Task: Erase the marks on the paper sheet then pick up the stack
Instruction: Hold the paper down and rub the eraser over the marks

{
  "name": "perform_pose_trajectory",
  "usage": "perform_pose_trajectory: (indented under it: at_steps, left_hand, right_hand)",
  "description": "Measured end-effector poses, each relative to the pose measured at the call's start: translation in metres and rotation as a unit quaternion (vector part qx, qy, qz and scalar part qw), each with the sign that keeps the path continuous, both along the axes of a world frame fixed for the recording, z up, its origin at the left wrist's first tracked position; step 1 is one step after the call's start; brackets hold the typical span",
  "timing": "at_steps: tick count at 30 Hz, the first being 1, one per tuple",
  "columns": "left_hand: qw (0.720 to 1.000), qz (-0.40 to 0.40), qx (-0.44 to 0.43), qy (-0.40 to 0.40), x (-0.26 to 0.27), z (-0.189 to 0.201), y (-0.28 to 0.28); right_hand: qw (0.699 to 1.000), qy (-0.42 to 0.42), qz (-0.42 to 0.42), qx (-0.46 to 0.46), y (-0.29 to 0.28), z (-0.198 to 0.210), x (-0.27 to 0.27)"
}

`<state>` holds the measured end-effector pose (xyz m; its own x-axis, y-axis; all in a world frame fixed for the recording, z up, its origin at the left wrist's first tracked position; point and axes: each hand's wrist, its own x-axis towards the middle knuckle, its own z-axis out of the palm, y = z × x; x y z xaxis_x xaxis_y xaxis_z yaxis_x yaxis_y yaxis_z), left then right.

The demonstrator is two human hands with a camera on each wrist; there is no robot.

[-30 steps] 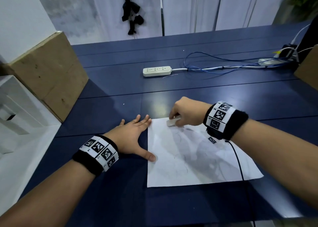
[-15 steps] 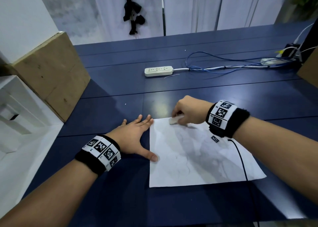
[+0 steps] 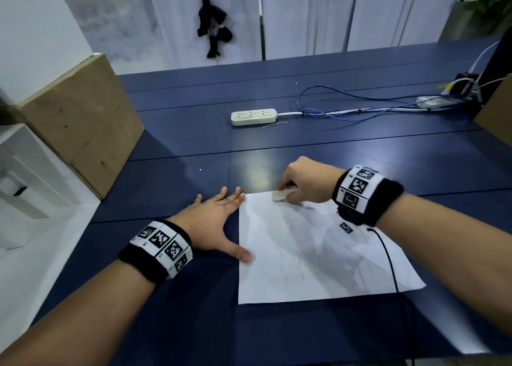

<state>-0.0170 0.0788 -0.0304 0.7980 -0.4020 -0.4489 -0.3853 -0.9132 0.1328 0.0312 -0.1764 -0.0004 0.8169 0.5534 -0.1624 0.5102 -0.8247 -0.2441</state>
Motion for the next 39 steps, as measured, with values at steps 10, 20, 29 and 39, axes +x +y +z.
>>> perform_pose_trajectory:
  at_steps: [10, 20, 29, 39]
  left_hand:
    - [1.000, 0.001, 0.000, -0.001, 0.000, -0.001, 0.001]
    - [1.000, 0.004, 0.000, 0.002, 0.001, -0.001, 0.000]
    - [1.000, 0.008, 0.002, 0.002, -0.001, 0.004, -0.003]
    - [1.000, 0.022, -0.009, 0.001, 0.002, 0.012, -0.009]
  right_hand:
    - [0.998, 0.041, 0.045, -0.015, -0.003, 0.002, -0.018]
    - [0.988, 0.122, 0.082, -0.045, -0.010, 0.010, -0.042]
    - [1.000, -0.004, 0.005, -0.024, 0.000, 0.007, 0.000]
    - [0.996, 0.039, 0.049, -0.057, -0.004, 0.008, -0.042]
